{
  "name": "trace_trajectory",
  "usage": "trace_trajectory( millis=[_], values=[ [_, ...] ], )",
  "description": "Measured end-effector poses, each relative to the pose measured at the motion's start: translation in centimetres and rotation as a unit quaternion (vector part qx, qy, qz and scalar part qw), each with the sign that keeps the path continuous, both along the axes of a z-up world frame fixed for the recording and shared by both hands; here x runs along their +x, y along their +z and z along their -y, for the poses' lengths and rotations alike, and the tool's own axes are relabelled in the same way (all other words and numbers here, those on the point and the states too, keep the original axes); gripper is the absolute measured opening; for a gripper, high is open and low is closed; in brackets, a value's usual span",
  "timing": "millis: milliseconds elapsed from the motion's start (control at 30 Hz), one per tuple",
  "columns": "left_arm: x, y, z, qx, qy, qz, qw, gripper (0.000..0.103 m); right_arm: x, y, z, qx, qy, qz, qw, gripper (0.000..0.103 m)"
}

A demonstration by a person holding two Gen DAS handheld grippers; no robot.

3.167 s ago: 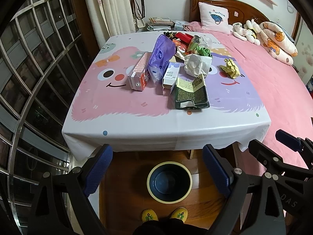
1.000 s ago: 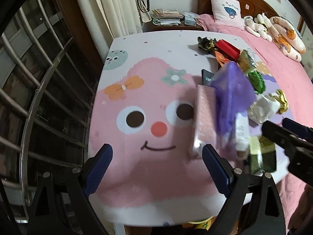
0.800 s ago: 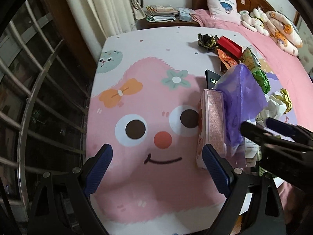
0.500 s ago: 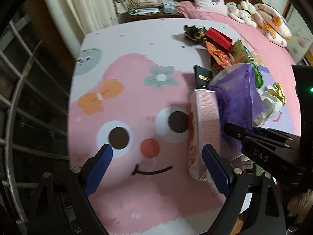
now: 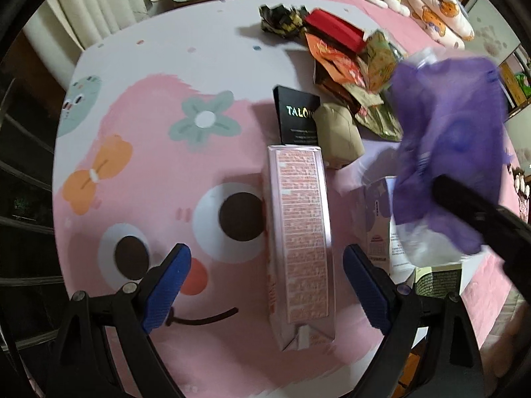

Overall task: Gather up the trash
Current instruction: 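Grasp the pink juice box with the left tool while the right tool grasps the purple bag, then carry the juice box and purple bag over the blue bin and release both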

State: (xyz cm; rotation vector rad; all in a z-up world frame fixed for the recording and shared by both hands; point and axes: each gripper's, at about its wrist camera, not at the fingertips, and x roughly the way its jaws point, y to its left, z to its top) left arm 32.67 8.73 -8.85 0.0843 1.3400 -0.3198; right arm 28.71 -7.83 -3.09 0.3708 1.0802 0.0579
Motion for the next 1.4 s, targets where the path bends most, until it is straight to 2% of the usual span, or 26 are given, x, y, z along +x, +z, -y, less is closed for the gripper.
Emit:
trace_trajectory(
  millis=[67,133,200,233,400,600,800,900,1100,1267,1400],
  values=[
    [0.1,-0.7,0.6,0.007,-0.003,-0.005,1.0,0.092,-0.4,0.3,0.4,0.006,-0.003,0.004,1.0,0.006],
    [0.2,-1.1,0.9,0.009,-0.004,-0.007,0.9999,0.078,-0.8,0.5,0.7,0.004,-0.006,0.007,1.0,0.006],
    [0.1,-1.6,1.2,-0.001,-0.012,-0.022,0.9997,0.045,-1.2,0.7,0.8,0.006,-0.006,0.009,1.0,0.006],
    [0.1,-1.9,1.3,-0.005,-0.015,-0.033,0.9993,0.038,-1.6,0.8,1.0,0.009,-0.006,0.009,1.0,0.006],
    [-0.9,-0.8,1.0,-0.01,0.004,-0.017,0.9998,0.037,-3.1,1.3,1.1,0.015,0.001,0.011,1.0,0.006],
    [-4.0,3.5,0.1,-0.031,0.032,0.036,0.9983,0.037,-5.6,2.6,1.3,0.015,0.032,0.015,0.999,0.006],
    [-9.0,7.9,0.0,-0.006,0.052,0.102,0.9933,0.037,-9.4,3.8,2.5,0.016,0.08,0.021,0.996,0.006],
    [-12.6,9.7,1.2,0.006,0.073,0.129,0.989,0.037,-11.9,4.1,3.2,0.009,0.116,0.02,0.993,0.006],
    [-19.3,10.2,3.1,0.005,0.117,0.137,0.9835,0.037,-17.4,4.2,5.0,-0.007,0.181,0.022,0.983,0.006],
    [-25.4,9.1,5.3,0.004,0.149,0.124,0.9811,0.037,-22.3,3.5,6.5,-0.011,0.221,0.015,0.975,0.006],
    [-29.4,7.8,6.7,0.013,0.149,0.114,0.9821,0.038,-25.6,2.0,7.4,-0.011,0.243,-0.007,0.97,0.006]
  ],
)
